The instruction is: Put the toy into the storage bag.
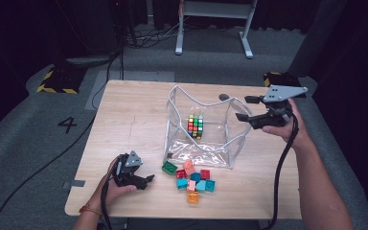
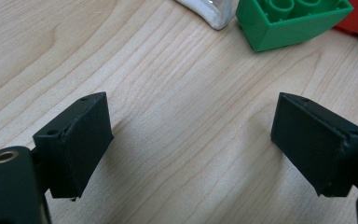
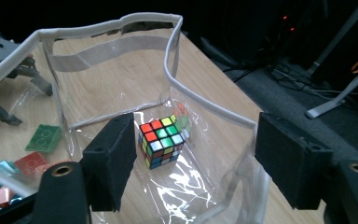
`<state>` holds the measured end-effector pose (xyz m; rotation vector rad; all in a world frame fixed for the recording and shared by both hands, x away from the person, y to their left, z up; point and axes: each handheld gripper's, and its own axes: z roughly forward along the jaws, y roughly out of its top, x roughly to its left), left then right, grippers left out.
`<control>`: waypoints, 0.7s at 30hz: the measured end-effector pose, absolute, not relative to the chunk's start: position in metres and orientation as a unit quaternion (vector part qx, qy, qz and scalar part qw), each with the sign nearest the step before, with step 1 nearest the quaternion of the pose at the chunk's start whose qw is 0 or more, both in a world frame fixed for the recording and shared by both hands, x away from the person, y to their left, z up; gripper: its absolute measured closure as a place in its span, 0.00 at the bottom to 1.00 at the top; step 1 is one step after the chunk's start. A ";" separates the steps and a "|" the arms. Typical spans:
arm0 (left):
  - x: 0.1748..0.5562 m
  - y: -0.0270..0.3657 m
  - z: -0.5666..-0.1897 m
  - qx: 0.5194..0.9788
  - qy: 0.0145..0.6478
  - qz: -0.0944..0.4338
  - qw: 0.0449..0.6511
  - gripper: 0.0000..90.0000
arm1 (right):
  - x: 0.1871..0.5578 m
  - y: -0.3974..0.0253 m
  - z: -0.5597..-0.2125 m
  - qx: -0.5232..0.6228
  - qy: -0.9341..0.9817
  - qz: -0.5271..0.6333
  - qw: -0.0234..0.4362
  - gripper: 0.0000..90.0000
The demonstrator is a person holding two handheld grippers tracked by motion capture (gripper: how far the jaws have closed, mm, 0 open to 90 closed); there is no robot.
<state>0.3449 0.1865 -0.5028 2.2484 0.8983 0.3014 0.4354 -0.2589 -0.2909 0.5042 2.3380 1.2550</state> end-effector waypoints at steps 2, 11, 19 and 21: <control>0.345 0.186 -0.503 0.865 0.346 0.116 0.344 0.14 | 0.431 -0.262 -0.291 0.187 0.843 0.455 0.218 0.33; 0.345 0.186 -0.503 0.865 0.346 0.116 0.344 0.14 | 0.396 -0.294 -0.304 0.204 0.820 0.475 0.244 0.34; 0.345 0.186 -0.503 0.865 0.347 0.116 0.344 0.14 | 0.379 -0.310 -0.324 0.216 0.814 0.485 0.236 0.34; 0.345 0.186 -0.503 0.865 0.347 0.116 0.344 0.14 | 0.374 -0.314 -0.338 0.219 0.817 0.482 0.229 0.34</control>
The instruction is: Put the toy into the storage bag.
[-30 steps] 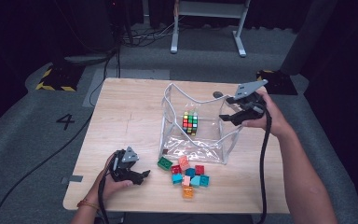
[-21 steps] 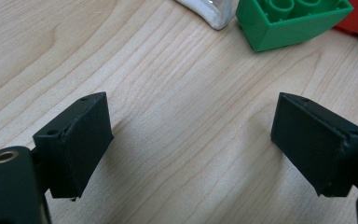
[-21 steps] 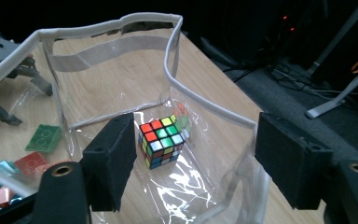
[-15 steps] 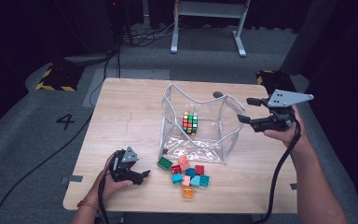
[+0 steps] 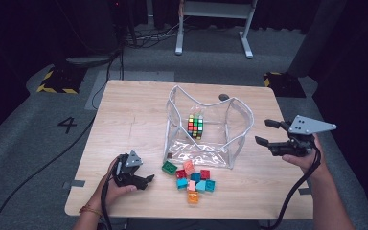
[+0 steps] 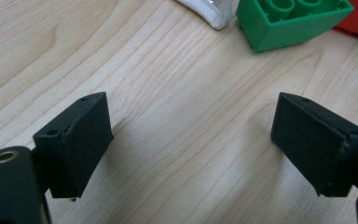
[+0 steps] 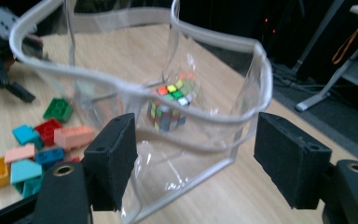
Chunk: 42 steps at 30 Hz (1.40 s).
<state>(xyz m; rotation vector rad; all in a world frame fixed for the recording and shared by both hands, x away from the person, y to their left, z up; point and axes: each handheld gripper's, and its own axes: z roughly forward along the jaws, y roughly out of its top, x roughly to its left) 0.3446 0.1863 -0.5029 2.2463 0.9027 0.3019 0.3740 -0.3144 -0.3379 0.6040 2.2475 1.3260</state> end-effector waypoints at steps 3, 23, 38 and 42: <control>0.345 0.186 -0.503 0.865 0.347 0.116 0.344 0.14 | 0.371 -0.316 -0.355 0.225 0.822 0.474 0.221 0.34; 0.344 0.187 -0.502 0.865 0.345 0.125 0.341 0.14 | 0.359 -0.296 -0.461 0.238 0.864 0.426 0.121 0.34; 0.343 0.187 -0.502 0.865 0.347 0.123 0.342 0.14 | 0.327 -0.264 -0.497 0.184 0.892 0.403 0.091 0.35; 0.344 0.187 -0.502 0.865 0.347 0.123 0.342 0.14 | 0.325 -0.251 -0.499 0.167 0.896 0.403 0.087 0.37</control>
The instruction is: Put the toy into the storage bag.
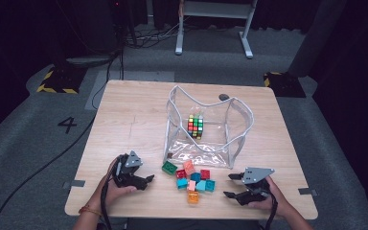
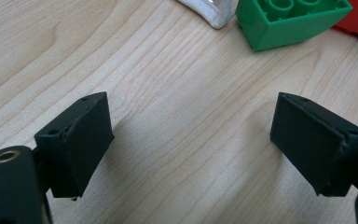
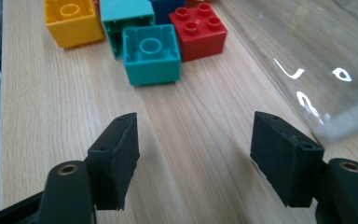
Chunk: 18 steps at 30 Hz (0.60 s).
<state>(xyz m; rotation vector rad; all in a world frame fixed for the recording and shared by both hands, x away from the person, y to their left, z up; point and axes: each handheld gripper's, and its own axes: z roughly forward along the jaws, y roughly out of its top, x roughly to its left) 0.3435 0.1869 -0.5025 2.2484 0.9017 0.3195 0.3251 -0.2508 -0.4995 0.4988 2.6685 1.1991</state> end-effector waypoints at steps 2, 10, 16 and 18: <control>0.344 0.187 -0.502 0.865 0.347 0.123 0.342 0.14 | 0.325 -0.247 -0.500 0.167 0.895 0.404 0.084 0.37; 0.344 0.187 -0.502 0.865 0.347 0.123 0.342 0.14 | 0.327 -0.217 -0.502 0.147 0.899 0.405 0.071 0.42; 0.344 0.187 -0.502 0.865 0.347 0.123 0.342 0.14 | 0.327 -0.206 -0.503 0.144 0.899 0.408 0.075 0.45; 0.344 0.187 -0.502 0.865 0.347 0.123 0.342 0.14 | 0.328 -0.205 -0.503 0.148 0.898 0.407 0.074 0.47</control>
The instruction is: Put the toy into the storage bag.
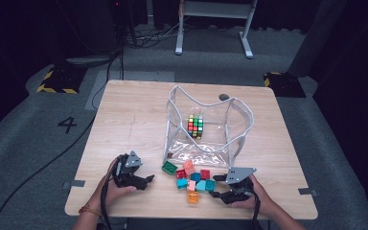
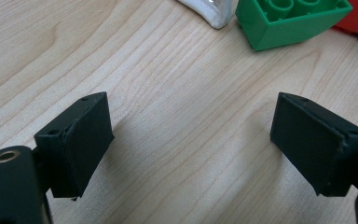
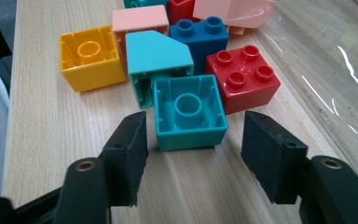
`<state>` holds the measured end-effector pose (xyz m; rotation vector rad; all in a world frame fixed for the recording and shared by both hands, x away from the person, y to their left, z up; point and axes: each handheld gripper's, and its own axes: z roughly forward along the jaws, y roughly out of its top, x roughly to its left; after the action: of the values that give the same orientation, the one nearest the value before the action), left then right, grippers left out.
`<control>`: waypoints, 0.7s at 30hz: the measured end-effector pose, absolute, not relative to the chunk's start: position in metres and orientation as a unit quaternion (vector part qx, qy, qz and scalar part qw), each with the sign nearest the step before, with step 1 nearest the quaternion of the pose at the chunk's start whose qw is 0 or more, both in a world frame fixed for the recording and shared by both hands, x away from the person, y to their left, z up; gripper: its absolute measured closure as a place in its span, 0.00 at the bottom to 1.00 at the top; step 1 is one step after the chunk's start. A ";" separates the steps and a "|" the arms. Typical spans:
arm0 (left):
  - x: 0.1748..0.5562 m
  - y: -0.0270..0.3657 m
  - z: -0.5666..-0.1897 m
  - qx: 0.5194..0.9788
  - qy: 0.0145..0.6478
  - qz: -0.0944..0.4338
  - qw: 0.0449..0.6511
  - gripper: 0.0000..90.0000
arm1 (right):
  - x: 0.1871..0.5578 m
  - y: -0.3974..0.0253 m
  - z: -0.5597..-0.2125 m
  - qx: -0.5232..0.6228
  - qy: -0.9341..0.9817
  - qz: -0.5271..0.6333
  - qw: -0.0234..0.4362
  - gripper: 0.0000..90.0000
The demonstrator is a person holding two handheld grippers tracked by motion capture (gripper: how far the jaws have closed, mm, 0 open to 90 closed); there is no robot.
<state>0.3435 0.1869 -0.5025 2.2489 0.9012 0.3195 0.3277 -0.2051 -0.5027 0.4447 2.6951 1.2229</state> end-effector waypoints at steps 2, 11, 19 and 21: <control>0.344 0.187 -0.502 0.865 0.347 0.123 0.342 0.14 | 0.328 -0.205 -0.503 0.151 0.897 0.409 0.076 0.51; 0.344 0.187 -0.502 0.865 0.347 0.123 0.342 0.14 | 0.327 -0.206 -0.503 0.146 0.895 0.415 0.072 0.65; 0.343 0.187 -0.502 0.865 0.347 0.122 0.341 0.14 | 0.327 -0.217 -0.502 0.144 0.896 0.415 0.062 0.66; 0.343 0.187 -0.502 0.865 0.348 0.122 0.341 0.14 | 0.328 -0.221 -0.502 0.143 0.895 0.419 0.063 0.66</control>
<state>0.3433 0.1869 -0.5024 2.2490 0.9041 0.3184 0.3279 -0.2209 -0.5018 0.4322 2.7034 1.2655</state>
